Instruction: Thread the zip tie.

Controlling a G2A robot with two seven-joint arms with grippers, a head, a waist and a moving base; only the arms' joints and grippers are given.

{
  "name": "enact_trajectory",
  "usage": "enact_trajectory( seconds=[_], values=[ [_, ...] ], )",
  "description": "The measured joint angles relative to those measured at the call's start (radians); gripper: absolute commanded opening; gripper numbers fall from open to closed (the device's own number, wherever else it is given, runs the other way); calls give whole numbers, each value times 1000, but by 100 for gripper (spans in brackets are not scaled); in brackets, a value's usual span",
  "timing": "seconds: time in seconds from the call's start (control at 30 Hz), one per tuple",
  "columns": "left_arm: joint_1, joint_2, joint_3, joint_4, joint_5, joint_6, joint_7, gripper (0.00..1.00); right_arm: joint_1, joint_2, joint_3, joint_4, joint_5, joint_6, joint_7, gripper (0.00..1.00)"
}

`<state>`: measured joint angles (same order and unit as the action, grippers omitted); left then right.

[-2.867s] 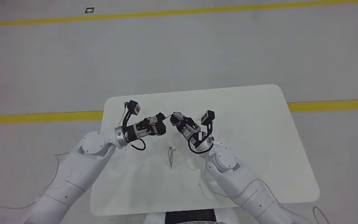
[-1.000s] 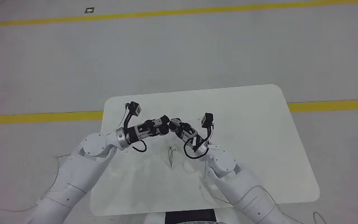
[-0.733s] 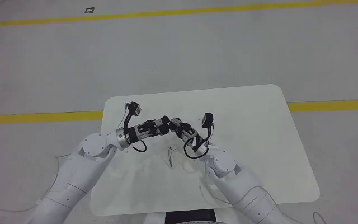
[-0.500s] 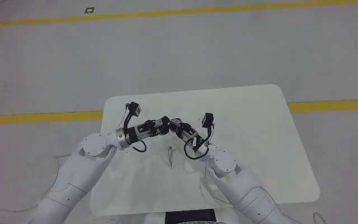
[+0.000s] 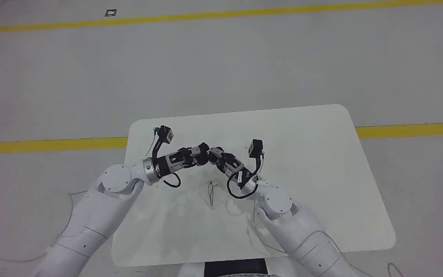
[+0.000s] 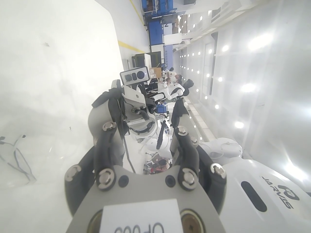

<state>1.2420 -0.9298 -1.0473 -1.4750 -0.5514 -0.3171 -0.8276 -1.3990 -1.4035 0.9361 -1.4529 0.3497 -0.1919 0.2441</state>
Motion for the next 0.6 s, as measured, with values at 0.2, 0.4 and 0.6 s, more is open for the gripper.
enact_trajectory(
  seconds=[0.2, 0.4, 0.6],
  values=[
    [-1, -2, -1, 3, 7, 8, -2, 43, -2, -1, 2, 1, -6, 6, 2, 0],
    [-2, -4, -3, 4, 9, 8, -3, 39, 0, -3, 5, 5, -16, 18, -2, 0],
    [-2, -6, -7, 5, 6, 4, -5, 38, -4, -3, 8, 1, -33, 21, -12, 0]
  ],
)
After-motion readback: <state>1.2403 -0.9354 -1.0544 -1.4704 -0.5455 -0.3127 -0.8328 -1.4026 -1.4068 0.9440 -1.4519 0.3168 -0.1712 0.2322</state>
